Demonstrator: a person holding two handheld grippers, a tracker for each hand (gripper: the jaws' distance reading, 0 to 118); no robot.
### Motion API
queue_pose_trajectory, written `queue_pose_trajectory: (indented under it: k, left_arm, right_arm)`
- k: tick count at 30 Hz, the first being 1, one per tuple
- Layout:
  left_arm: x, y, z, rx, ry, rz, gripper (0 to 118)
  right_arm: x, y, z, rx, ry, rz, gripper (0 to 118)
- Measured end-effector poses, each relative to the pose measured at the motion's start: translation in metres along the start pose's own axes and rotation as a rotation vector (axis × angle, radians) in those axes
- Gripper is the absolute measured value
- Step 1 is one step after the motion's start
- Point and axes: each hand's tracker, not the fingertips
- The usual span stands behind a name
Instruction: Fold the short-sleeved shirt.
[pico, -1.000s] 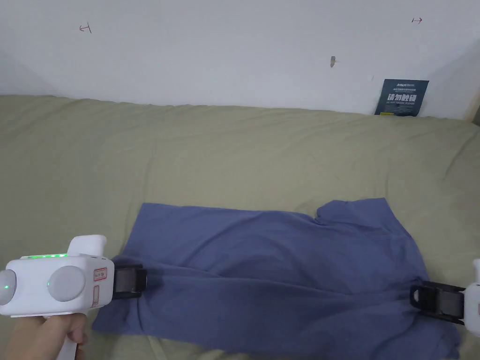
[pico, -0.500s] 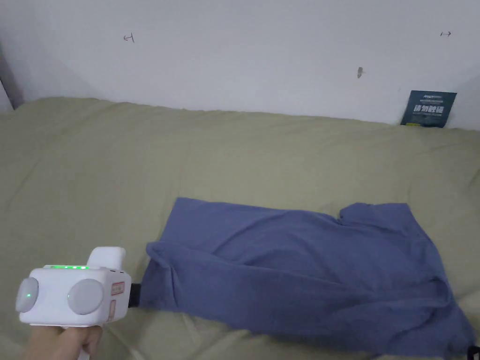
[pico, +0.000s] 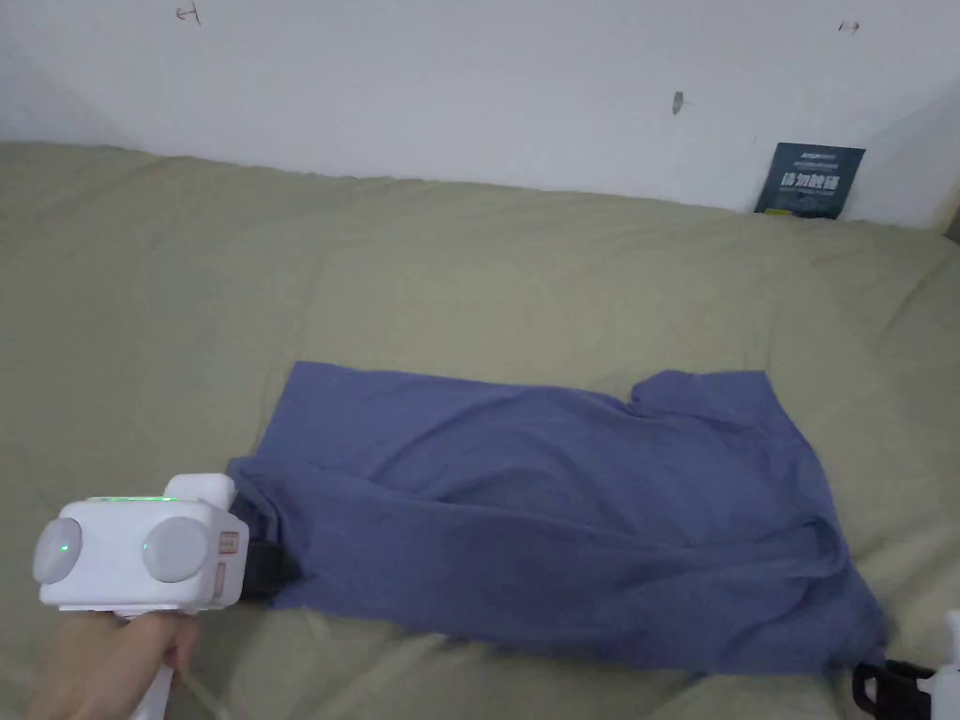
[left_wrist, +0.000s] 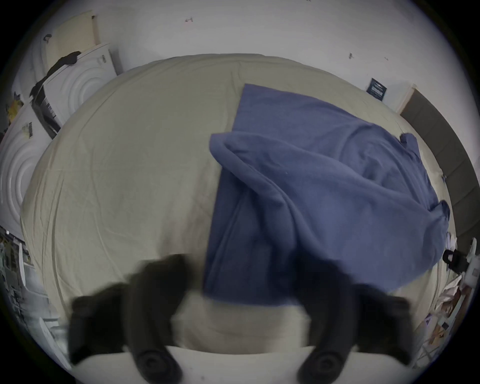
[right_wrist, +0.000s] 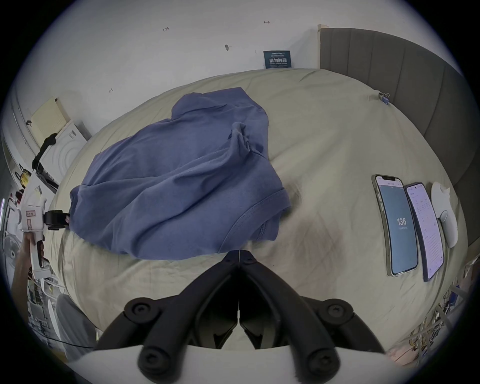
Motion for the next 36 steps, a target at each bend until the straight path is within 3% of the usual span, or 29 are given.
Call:
queue_pose_trajectory:
  k: [1,2,3,7,8,9,10,11,16,17,19,20,22,23,24,26,27,30,31,36]
  left_arm:
    - [-0.002,0.001,0.003,0.038,0.068,-0.056,36]
    - [-0.004,0.002,0.007,0.051,0.024,-0.071,36]
    - [-0.006,0.003,0.009,0.023,-0.014,-0.071,6]
    - [-0.006,0.009,0.004,0.024,0.002,-0.055,6]
    - [-0.007,0.011,0.003,0.02,0.001,-0.05,6]
    - [-0.002,0.005,0.011,0.041,0.008,-0.053,6]
    - [-0.001,0.005,0.011,0.04,0.008,-0.058,6]
    - [-0.001,0.004,0.011,0.036,0.008,-0.063,6]
    - [-0.005,0.007,0.009,0.018,-0.017,-0.038,6]
    - [-0.009,0.011,0.004,0.012,-0.02,-0.039,6]
    - [-0.011,0.012,0.004,0.01,-0.023,-0.037,6]
    - [-0.011,0.012,0.004,0.011,-0.025,-0.036,6]
    - [-0.01,0.011,0.005,0.016,-0.02,-0.048,6]
    - [-0.01,0.011,0.007,0.025,-0.018,-0.049,6]
    - [-0.011,0.012,0.009,0.026,-0.017,-0.051,6]
    - [-0.012,0.009,0.016,0.037,-0.015,-0.052,6]
    - [-0.013,0.008,0.02,0.042,-0.017,-0.054,6]
    - [-0.015,-0.003,0.033,0.046,-0.002,-0.068,6]
    - [-0.017,-0.01,0.038,0.043,0.009,-0.076,6]
    - [-0.032,-0.065,0.067,0.029,0.001,-0.052,6]
  right_arm:
    - [0.0,0.001,0.001,0.003,0.002,0.002,1]
    - [0.0,0.002,0.002,0.005,0.002,0.004,1]
    - [0.006,0.004,-0.004,0.006,0.001,0.009,1]
    - [0.007,0.008,-0.001,0.036,-0.019,-0.013,5]
    - [0.007,0.01,-0.001,0.039,-0.043,-0.018,22]
    - [0.009,0.014,-0.003,0.029,-0.032,-0.019,72]
    - [0.01,0.018,-0.007,-0.006,-0.014,-0.017,109]
    - [0.012,0.019,-0.016,-0.034,-0.006,-0.022,118]
    - [0.015,0.038,-0.063,-0.042,-0.018,-0.017,117]
    - [0.015,0.04,-0.069,-0.053,-0.026,-0.01,107]
    - [0.005,0.041,-0.043,-0.04,-0.004,0.005,19]
    - [0.002,0.039,-0.04,-0.052,0.015,0.01,12]
    - [-0.008,0.035,-0.03,-0.036,0.007,0.029,12]
    - [-0.005,0.039,-0.038,-0.054,0.117,0.22,12]
    - [-0.004,0.037,-0.034,-0.058,0.115,0.227,12]
    - [0.002,0.034,-0.022,-0.048,0.131,0.215,12]
    - [-0.003,0.024,0.003,-0.004,0.066,0.088,12]
    - [-0.004,0.009,0.028,0.009,0.088,0.055,12]
    - [0.002,0.011,0.024,-0.007,0.069,0.001,12]
    - [0.0,-0.029,0.043,-0.023,0.08,-0.026,12]
